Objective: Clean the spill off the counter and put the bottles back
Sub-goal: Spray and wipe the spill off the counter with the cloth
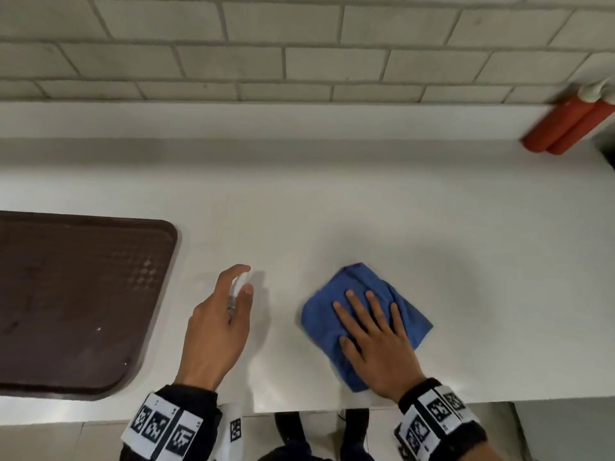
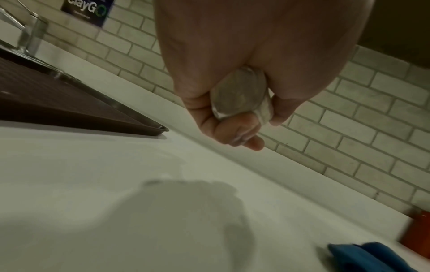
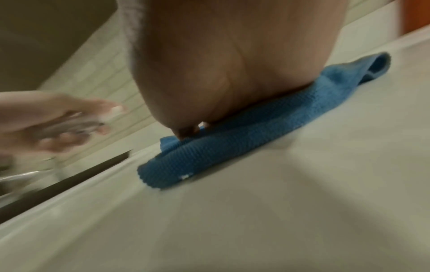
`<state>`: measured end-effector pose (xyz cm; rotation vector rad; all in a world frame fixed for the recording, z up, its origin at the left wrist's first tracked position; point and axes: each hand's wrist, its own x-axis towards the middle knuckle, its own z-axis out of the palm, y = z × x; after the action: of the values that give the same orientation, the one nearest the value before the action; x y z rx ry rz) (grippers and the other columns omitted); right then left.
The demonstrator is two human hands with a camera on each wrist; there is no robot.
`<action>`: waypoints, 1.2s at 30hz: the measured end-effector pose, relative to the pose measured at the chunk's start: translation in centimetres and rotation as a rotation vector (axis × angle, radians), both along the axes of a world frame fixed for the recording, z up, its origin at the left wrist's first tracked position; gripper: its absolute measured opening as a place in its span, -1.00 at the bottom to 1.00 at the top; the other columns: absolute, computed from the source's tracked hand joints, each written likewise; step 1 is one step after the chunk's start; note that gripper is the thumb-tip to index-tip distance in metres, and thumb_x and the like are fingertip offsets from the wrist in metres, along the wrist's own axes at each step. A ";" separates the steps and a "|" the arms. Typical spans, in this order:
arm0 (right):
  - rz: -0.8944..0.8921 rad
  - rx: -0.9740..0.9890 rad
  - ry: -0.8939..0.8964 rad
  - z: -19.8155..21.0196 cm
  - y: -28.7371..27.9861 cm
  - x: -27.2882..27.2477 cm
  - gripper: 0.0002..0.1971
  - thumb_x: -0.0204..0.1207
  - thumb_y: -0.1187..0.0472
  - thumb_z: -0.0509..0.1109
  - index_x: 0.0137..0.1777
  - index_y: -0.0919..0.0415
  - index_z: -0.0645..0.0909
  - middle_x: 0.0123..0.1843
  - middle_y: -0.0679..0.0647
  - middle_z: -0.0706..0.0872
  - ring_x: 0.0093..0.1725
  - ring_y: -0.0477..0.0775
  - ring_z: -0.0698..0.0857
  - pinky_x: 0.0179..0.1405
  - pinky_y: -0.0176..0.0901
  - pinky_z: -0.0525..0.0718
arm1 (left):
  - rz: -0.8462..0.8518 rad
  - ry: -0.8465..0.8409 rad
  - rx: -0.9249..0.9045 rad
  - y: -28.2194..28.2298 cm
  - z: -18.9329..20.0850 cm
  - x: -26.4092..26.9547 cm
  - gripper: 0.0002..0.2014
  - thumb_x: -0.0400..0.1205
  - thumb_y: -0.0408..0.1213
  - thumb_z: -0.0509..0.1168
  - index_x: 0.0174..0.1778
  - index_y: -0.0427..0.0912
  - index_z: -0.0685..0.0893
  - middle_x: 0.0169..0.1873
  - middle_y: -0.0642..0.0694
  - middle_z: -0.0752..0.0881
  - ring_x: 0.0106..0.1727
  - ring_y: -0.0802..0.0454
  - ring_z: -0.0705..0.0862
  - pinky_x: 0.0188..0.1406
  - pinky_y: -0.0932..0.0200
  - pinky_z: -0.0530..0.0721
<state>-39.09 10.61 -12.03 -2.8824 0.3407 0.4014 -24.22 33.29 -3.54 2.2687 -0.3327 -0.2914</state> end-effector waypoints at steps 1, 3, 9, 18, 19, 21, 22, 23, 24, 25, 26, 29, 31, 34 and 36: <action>-0.071 -0.004 0.033 0.2 -1.9 -0.6 -0.40 0.67 -0.25 -0.24 0.70 -0.18 -0.02 0.75 -0.10 0.01 0.72 0.18 0.05 0.62 0.34 -0.04 | -0.015 0.004 -0.005 -0.3 0.0 0.0 -0.69 0.79 -0.01 0.12 0.45 0.30 0.46 -0.28 -0.07 0.78 -0.25 0.06 0.74 -0.23 0.24 0.63; -0.212 -0.022 0.091 0.5 -5.8 -0.9 -0.33 0.58 -0.31 -0.40 0.70 -0.20 -0.17 0.75 -0.11 -0.15 0.73 0.17 -0.08 0.62 0.36 -0.10 | -0.039 0.000 -0.008 -0.8 0.1 -0.2 -0.69 0.79 0.00 0.12 0.45 0.30 0.46 -0.29 -0.12 0.78 -0.27 0.03 0.74 -0.23 0.18 0.65; -0.431 0.021 0.163 0.7 -10.8 7.2 -0.39 0.70 -0.17 -0.18 0.70 -0.15 -0.28 0.75 -0.01 -0.31 0.71 0.28 -0.26 0.58 0.52 -0.20 | -0.044 -0.026 -0.005 -1.6 0.3 -1.2 -0.70 0.79 0.00 0.11 0.45 0.27 0.48 -0.32 -0.09 0.77 -0.30 0.06 0.73 -0.22 0.12 0.65; -0.009 0.032 0.093 0.7 -3.9 4.5 -0.28 0.51 -0.24 -0.38 0.71 -0.16 -0.15 0.76 -0.05 -0.17 0.72 0.23 -0.17 0.59 0.41 -0.25 | 0.074 -0.084 -0.025 -2.4 1.2 -3.5 -0.73 0.79 -0.05 0.12 0.42 0.23 0.48 -0.41 -0.13 0.72 -0.47 -0.03 0.64 -0.41 0.14 0.58; 0.013 0.027 0.075 0.5 -4.0 2.3 -0.32 0.56 -0.23 -0.28 0.71 -0.15 -0.04 0.76 -0.04 -0.06 0.72 0.26 -0.03 0.61 0.39 -0.19 | 0.082 -0.083 -0.026 -2.5 1.3 -3.8 -0.73 0.79 -0.05 0.12 0.41 0.23 0.48 -0.41 -0.15 0.73 -0.46 -0.06 0.65 -0.40 0.12 0.59; 0.019 0.022 0.063 0.0 -5.2 -2.0 -0.40 0.66 -0.23 -0.16 0.68 -0.14 0.14 0.72 -0.03 0.15 0.67 0.26 0.22 0.56 0.35 -0.02 | 0.085 -0.079 -0.022 -3.1 1.4 -4.4 -0.74 0.79 -0.05 0.11 0.40 0.23 0.48 -0.40 -0.22 0.74 -0.38 -0.13 0.69 -0.33 0.12 0.62; -0.011 0.031 0.081 -0.1 -6.4 -3.8 -0.41 0.67 -0.24 -0.19 0.68 -0.15 0.15 0.71 -0.04 0.18 0.66 0.24 0.26 0.53 0.34 0.03 | 0.082 -0.076 -0.022 -3.5 1.5 -4.7 -0.73 0.79 -0.06 0.11 0.41 0.23 0.48 -0.37 -0.25 0.75 -0.32 -0.15 0.72 -0.29 0.16 0.63; -0.049 0.042 0.104 0.0 -7.7 -5.1 -0.40 0.67 -0.27 -0.25 0.68 -0.18 0.12 0.72 -0.07 0.17 0.66 0.22 0.25 0.53 0.35 0.05 | 0.080 -0.070 -0.023 -4.0 1.5 -5.0 -0.73 0.80 -0.06 0.10 0.41 0.23 0.48 -0.34 -0.27 0.77 -0.26 -0.15 0.74 -0.26 0.20 0.63; -0.089 0.054 0.114 0.1 -9.2 -6.0 -0.37 0.65 -0.30 -0.31 0.69 -0.20 0.06 0.72 -0.09 0.13 0.68 0.20 0.21 0.54 0.37 0.07 | 0.078 -0.063 -0.024 -4.6 1.6 -5.3 -0.73 0.80 -0.06 0.10 0.41 0.23 0.48 -0.32 -0.28 0.77 -0.23 -0.15 0.75 -0.24 0.22 0.63; -0.126 0.055 0.125 0.5 -10.8 -6.3 -0.33 0.61 -0.34 -0.38 0.70 -0.21 -0.01 0.73 -0.10 0.06 0.69 0.19 0.15 0.57 0.40 0.07 | 0.074 -0.062 -0.023 -5.3 1.6 -5.6 -0.73 0.80 -0.06 0.10 0.41 0.24 0.48 -0.30 -0.29 0.78 -0.22 -0.15 0.76 -0.22 0.22 0.63; -0.148 0.036 0.121 0.8 -12.3 -6.2 -0.26 0.54 -0.38 -0.49 0.70 -0.21 -0.09 0.74 -0.11 -0.03 0.71 0.18 0.06 0.58 0.42 0.03 | 0.070 -0.065 -0.021 -6.1 1.7 -5.9 -0.73 0.80 -0.05 0.10 0.41 0.25 0.48 -0.29 -0.29 0.78 -0.19 -0.15 0.76 -0.20 0.22 0.64; -0.201 0.040 0.137 0.8 -14.9 -3.1 -0.15 0.33 -0.42 -0.62 0.67 -0.20 -0.34 0.73 -0.09 -0.33 0.72 0.17 -0.25 0.60 0.41 -0.16 | 0.050 -0.087 -0.008 -8.0 1.9 -6.5 -0.72 0.79 -0.04 0.10 0.42 0.27 0.47 -0.30 -0.24 0.79 -0.19 -0.14 0.77 -0.16 0.17 0.67; -0.246 0.068 0.130 0.8 -15.7 0.3 -0.26 0.47 -0.34 -0.47 0.68 -0.18 -0.34 0.73 -0.06 -0.36 0.71 0.21 -0.30 0.61 0.45 -0.20 | 0.046 -0.106 -0.009 -9.5 2.2 -6.8 -0.73 0.79 -0.04 0.11 0.41 0.27 0.47 -0.32 -0.22 0.78 -0.22 -0.12 0.77 -0.15 0.05 0.69; -0.248 0.097 0.132 0.9 -14.7 5.0 -0.38 0.70 -0.19 -0.22 0.69 -0.11 -0.32 0.73 0.01 -0.38 0.69 0.28 -0.35 0.57 0.52 -0.26 | 0.043 -0.119 -0.013 -11.4 2.4 -6.9 -0.72 0.80 -0.06 0.11 0.42 0.28 0.46 -0.32 -0.14 0.78 -0.22 -0.05 0.78 -0.11 -0.03 0.71; -0.216 0.080 0.137 0.8 -12.8 6.4 -0.37 0.70 -0.17 -0.23 0.70 -0.07 -0.32 0.72 0.04 -0.39 0.68 0.32 -0.36 0.55 0.55 -0.32 | 0.046 -0.123 -0.012 -12.4 2.3 -7.1 -0.71 0.80 -0.06 0.10 0.43 0.29 0.46 -0.32 -0.07 0.78 -0.22 0.02 0.78 -0.14 0.03 0.70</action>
<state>-32.65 -2.17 -11.26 -2.7102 0.6363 0.5596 -31.33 20.92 -1.22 2.2840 -0.3449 -0.1259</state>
